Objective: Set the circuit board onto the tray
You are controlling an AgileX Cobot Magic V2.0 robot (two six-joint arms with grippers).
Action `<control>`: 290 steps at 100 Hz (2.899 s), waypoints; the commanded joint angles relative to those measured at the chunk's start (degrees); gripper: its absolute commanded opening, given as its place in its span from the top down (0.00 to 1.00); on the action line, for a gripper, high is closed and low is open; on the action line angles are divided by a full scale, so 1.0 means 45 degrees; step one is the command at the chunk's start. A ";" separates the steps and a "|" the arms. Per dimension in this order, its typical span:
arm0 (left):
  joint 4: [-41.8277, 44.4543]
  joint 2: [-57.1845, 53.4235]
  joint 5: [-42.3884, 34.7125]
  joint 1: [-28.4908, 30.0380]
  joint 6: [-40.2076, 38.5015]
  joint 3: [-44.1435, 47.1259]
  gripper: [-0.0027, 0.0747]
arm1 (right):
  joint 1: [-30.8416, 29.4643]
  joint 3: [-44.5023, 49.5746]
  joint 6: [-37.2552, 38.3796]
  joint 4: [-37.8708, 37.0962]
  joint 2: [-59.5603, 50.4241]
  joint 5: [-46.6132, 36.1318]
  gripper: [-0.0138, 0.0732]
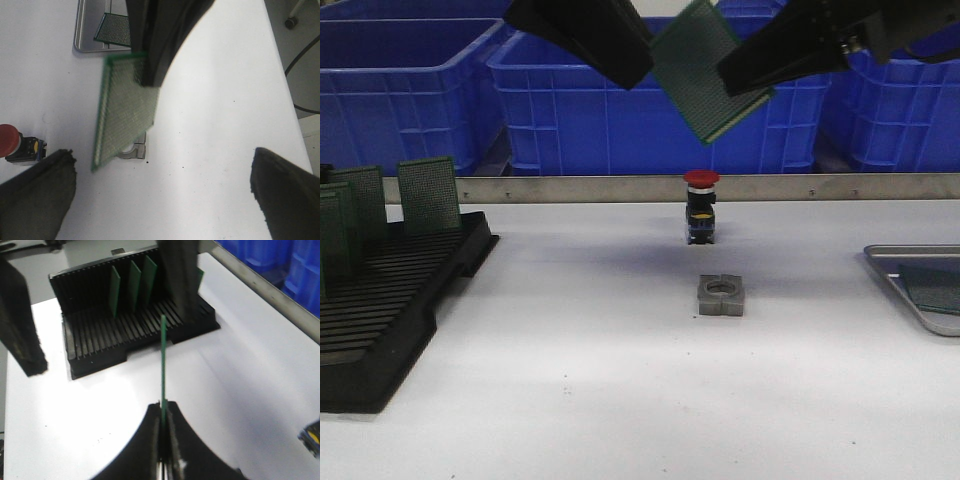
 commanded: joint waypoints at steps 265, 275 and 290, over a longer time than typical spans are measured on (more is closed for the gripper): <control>-0.0936 -0.0732 -0.0142 -0.0118 -0.0872 -0.0304 0.11 | -0.6209 -0.0366 0.9975 -0.2752 0.3493 -0.0753 0.19; -0.0670 -0.0987 -0.0864 -0.0118 -0.1600 -0.0304 0.11 | -0.6053 -0.0366 0.9975 -0.2752 0.3324 -0.0765 0.19; 0.0715 -0.1663 -0.1853 -0.0094 -0.2975 -0.0300 0.11 | -0.5413 -0.0366 0.9893 -0.2836 0.2554 -0.1225 0.19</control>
